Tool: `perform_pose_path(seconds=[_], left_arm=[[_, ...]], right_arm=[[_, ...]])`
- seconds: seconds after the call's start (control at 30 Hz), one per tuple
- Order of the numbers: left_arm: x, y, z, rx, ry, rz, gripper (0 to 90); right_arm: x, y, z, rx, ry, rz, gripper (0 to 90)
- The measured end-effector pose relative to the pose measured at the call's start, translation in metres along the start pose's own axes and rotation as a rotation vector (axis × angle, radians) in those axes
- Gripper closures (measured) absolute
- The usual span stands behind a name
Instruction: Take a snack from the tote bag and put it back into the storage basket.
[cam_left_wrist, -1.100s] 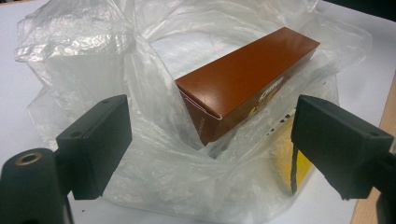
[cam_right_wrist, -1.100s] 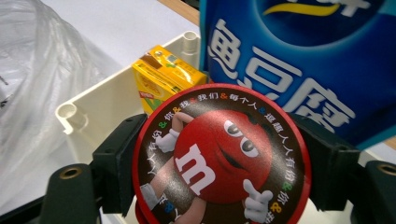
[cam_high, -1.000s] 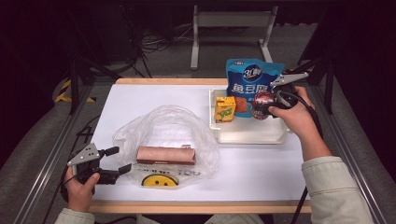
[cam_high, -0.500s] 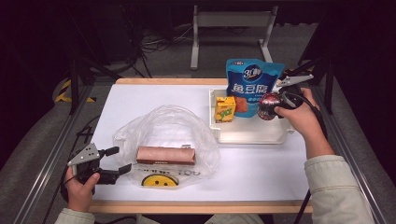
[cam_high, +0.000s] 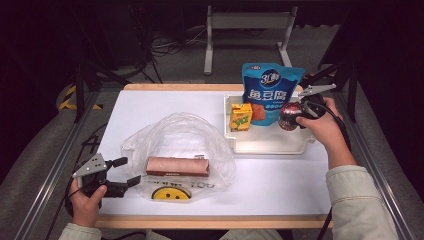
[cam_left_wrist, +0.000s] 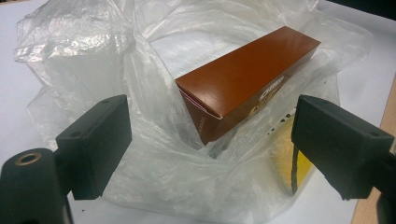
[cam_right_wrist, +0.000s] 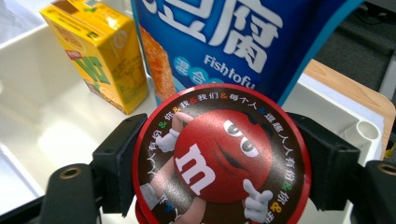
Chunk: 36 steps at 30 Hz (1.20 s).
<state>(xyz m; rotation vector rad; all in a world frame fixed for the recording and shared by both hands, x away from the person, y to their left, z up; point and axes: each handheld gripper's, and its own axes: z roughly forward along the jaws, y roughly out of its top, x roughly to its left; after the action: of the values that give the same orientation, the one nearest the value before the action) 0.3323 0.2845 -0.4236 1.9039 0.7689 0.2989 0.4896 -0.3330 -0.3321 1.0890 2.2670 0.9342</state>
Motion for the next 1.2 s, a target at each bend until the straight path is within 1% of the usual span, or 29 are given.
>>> perform_pose_path(seconds=[0.17, 0.5, 1.2], left_arm=[[0.0, 0.0, 0.0, -0.003, -0.002, 0.0, 13.0], [0.0, 0.0, 0.0, -0.002, -0.002, -0.001, 13.0], [0.0, -0.001, 0.0, 0.0, -0.003, 0.0, 13.0]], right_arm=[[-0.003, -0.003, 0.005, 0.005, -0.006, 0.003, 25.8], [-0.005, -0.012, 0.018, 0.032, -0.006, 0.005, 25.8], [-0.012, -0.026, 0.035, 0.083, -0.004, 0.045, 25.8]])
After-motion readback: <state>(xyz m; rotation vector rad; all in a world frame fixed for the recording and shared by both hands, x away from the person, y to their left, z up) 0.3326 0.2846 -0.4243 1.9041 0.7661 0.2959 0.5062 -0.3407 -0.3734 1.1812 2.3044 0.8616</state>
